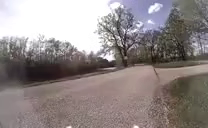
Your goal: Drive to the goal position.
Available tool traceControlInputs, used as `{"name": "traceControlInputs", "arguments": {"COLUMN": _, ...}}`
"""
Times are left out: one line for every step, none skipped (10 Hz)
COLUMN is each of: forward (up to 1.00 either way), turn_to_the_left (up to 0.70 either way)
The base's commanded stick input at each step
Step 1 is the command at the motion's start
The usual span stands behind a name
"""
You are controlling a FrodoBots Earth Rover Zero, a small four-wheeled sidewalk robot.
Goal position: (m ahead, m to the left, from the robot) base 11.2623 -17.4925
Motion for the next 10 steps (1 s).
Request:
{"name": "traceControlInputs", "arguments": {"forward": 0.12, "turn_to_the_left": 0.0}}
{"name": "traceControlInputs", "arguments": {"forward": 0.75, "turn_to_the_left": 0.0}}
{"name": "traceControlInputs", "arguments": {"forward": 1.0, "turn_to_the_left": 0.0}}
{"name": "traceControlInputs", "arguments": {"forward": 1.0, "turn_to_the_left": 0.0}}
{"name": "traceControlInputs", "arguments": {"forward": 1.0, "turn_to_the_left": 0.0}}
{"name": "traceControlInputs", "arguments": {"forward": 1.0, "turn_to_the_left": 0.0}}
{"name": "traceControlInputs", "arguments": {"forward": 1.0, "turn_to_the_left": 0.0}}
{"name": "traceControlInputs", "arguments": {"forward": 1.0, "turn_to_the_left": 0.0}}
{"name": "traceControlInputs", "arguments": {"forward": 1.0, "turn_to_the_left": 0.0}}
{"name": "traceControlInputs", "arguments": {"forward": 1.0, "turn_to_the_left": 0.0}}
